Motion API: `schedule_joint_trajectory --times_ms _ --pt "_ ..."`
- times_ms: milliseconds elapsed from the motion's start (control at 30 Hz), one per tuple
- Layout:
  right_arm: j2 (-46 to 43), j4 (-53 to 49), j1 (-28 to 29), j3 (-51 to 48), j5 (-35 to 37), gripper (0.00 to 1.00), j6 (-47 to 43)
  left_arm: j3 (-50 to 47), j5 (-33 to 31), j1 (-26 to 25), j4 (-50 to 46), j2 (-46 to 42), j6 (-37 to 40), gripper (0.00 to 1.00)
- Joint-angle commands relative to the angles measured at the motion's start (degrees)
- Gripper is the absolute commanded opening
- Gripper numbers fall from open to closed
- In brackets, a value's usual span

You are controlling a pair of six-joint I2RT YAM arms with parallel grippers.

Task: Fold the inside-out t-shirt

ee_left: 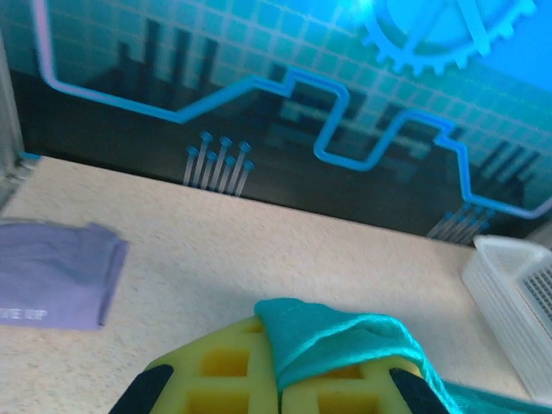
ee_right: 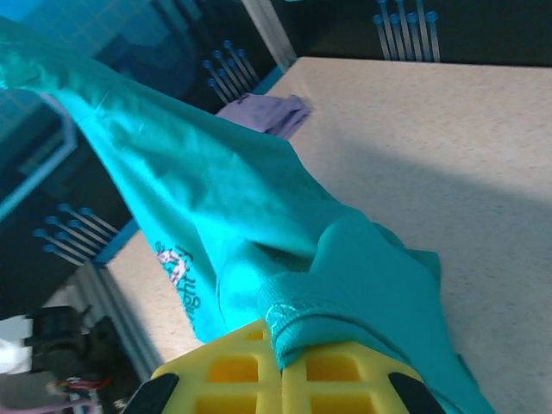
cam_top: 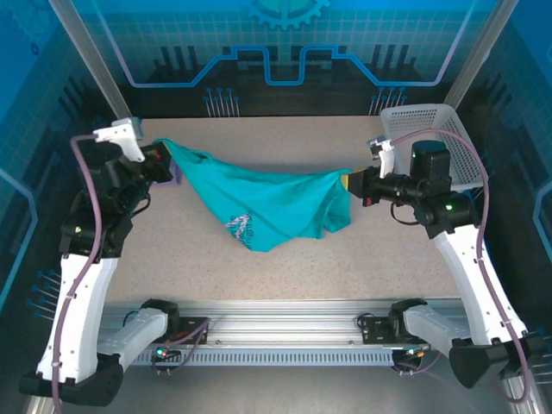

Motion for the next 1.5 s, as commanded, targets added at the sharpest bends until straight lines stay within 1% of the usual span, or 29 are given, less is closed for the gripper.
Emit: schedule_joint_trajectory --times_ms 0,67,200,367,467,533,600,700,767,933,1000,1100,1200,1267,1333,1400,1467 --pt "6.40 1.16 -0.58 -3.22 -9.09 0.00 3.75 -0.14 -0.17 1.65 -2.54 -0.68 0.05 0.00" --pt "11.63 4.88 0.52 -5.17 -9.53 0.00 5.69 -2.66 2.28 1.67 -2.96 -0.33 -0.14 0.00" --pt "24.16 12.69 3.66 -5.84 -7.48 0.07 7.35 -8.92 7.63 1.67 -2.05 0.65 -1.13 0.00" --pt "39.77 15.71 4.11 -1.30 -5.77 0.11 6.45 -12.32 12.30 1.59 -0.29 3.06 -1.94 0.00" --pt "44.79 16.26 3.95 0.70 -5.51 0.16 5.79 -13.18 13.62 1.59 0.79 3.89 -2.44 0.00" --pt "45.55 16.03 3.85 0.71 -4.23 0.21 5.00 -13.45 13.97 1.59 1.27 4.24 -2.47 0.00" --pt "44.44 16.20 3.55 -0.68 -3.19 0.27 3.79 -13.74 14.27 1.59 1.53 4.57 -2.47 0.00" --pt "41.53 15.48 3.45 -3.18 1.63 0.37 1.77 -14.30 14.22 1.60 1.80 4.73 -2.32 0.00" --pt "40.00 15.50 3.51 -4.89 4.52 0.40 1.20 -14.45 14.21 1.59 1.98 4.80 -2.07 0.00" --pt "38.05 18.22 4.75 -8.96 8.86 0.50 1.46 -14.72 14.15 1.59 2.20 4.90 -1.63 0.00" --pt "37.00 20.19 4.79 -11.25 9.83 0.51 2.44 -14.80 14.29 1.59 2.24 4.99 -1.60 0.00" --pt "36.41 21.98 5.37 -13.20 9.18 0.51 2.57 -15.07 14.30 1.59 2.41 4.91 -1.56 0.00" --pt "37.31 23.76 7.75 -13.37 9.16 0.51 2.38 -15.29 14.45 1.59 2.68 4.88 -1.67 0.00" --pt "38.81 24.92 8.84 -12.08 9.83 0.49 2.72 -15.16 14.73 1.63 2.77 4.82 -1.72 0.00" --pt "41.10 25.14 8.97 -9.32 10.63 0.41 3.12 -15.16 14.81 1.59 2.77 4.73 -1.63 0.00" --pt "43.23 24.93 8.76 -5.40 10.83 0.29 3.47 -15.07 14.82 1.59 2.69 4.57 -1.51 0.00" --pt "45.04 24.93 8.69 -1.87 10.99 0.22 3.82 -15.07 14.79 1.59 2.51 4.26 -1.35 0.00"
